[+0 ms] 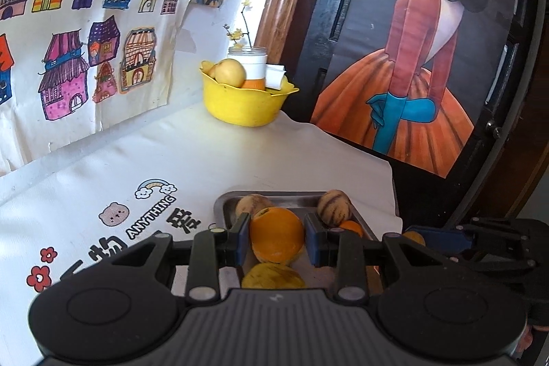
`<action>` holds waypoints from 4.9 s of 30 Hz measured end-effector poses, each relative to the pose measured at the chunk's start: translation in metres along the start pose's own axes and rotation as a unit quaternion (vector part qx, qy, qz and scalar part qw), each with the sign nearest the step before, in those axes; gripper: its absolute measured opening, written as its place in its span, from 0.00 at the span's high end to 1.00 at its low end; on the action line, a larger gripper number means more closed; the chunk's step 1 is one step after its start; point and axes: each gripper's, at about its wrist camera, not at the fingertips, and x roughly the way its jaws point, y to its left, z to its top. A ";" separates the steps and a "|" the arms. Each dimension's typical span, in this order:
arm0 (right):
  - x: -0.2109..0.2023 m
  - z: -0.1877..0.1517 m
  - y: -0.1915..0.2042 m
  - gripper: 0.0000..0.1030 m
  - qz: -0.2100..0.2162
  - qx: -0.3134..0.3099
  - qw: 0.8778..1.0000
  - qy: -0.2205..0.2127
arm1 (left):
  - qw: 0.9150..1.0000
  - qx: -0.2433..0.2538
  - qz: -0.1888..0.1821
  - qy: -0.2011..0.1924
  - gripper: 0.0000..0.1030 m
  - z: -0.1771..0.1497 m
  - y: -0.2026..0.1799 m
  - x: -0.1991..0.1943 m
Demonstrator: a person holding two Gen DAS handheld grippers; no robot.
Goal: Organize fruits
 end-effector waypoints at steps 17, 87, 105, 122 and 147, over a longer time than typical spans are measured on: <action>-0.026 -0.065 -0.004 0.69 -0.022 0.032 0.999 -0.002 | 0.999 0.009 -0.040 0.028 0.65 -0.025 -0.029 0.007; -0.020 -0.131 0.038 0.68 -0.146 -0.057 0.987 -0.037 | 0.986 0.103 -0.003 0.134 0.63 -0.064 -0.073 0.047; -0.024 -0.130 0.039 0.50 -0.154 -0.068 0.985 -0.041 | 0.987 0.080 -0.010 0.142 0.48 -0.057 -0.073 0.042; -0.031 -0.127 0.042 0.27 -0.161 -0.047 0.984 -0.063 | 0.993 0.077 0.023 0.085 0.14 -0.048 -0.071 0.016; -0.045 -0.110 0.065 0.01 -0.144 -0.005 0.985 -0.091 | 0.994 -0.003 0.112 -0.003 0.00 -0.063 -0.027 -0.032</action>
